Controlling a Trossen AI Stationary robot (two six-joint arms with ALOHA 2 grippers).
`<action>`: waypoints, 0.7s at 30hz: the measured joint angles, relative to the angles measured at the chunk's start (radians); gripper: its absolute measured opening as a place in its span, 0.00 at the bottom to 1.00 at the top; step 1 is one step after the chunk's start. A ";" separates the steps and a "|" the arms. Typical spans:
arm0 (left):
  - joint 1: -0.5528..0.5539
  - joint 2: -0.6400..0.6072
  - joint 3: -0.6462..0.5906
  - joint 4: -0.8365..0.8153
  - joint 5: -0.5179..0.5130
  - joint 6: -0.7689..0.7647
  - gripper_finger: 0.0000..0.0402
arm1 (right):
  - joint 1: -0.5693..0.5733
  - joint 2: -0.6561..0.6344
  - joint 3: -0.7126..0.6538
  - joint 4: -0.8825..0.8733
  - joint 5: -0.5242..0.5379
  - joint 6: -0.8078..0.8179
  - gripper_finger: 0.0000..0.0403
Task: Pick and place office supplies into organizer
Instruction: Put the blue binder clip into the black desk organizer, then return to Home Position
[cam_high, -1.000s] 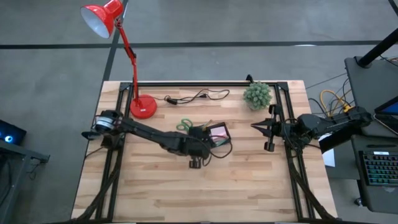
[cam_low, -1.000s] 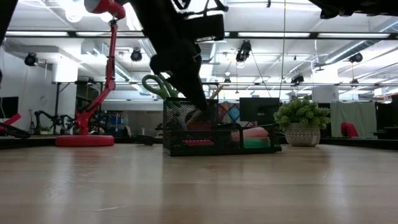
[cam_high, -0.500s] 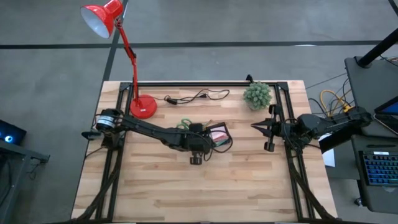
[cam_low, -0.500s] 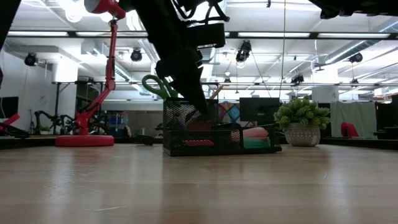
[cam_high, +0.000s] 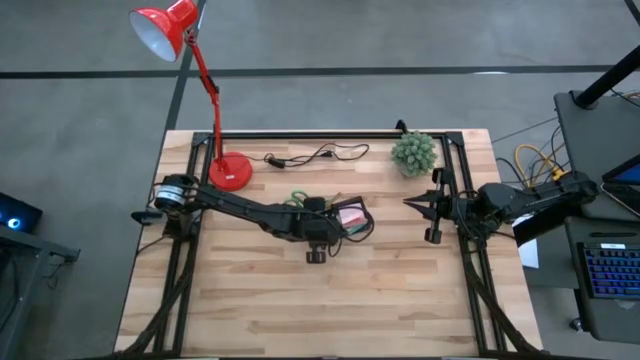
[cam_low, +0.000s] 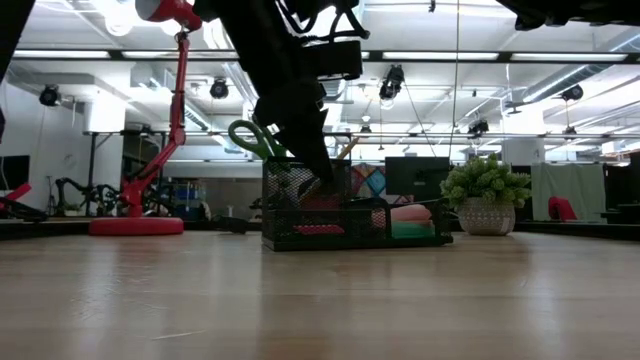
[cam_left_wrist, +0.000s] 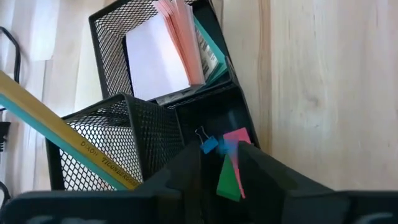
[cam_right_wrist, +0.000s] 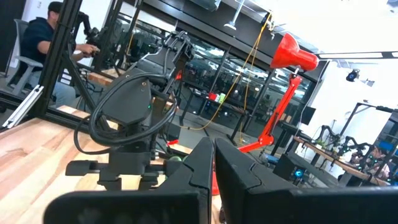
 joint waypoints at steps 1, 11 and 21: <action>0.001 0.000 0.000 0.000 0.000 -0.001 0.23 | 0.000 0.000 0.000 0.000 0.000 0.000 0.02; -0.003 0.000 0.003 0.001 0.022 -0.025 0.30 | 0.000 0.000 0.000 0.000 0.000 0.000 0.02; -0.105 -0.016 -0.029 0.321 -0.011 0.090 0.04 | 0.000 0.000 0.000 -0.001 0.000 0.000 0.02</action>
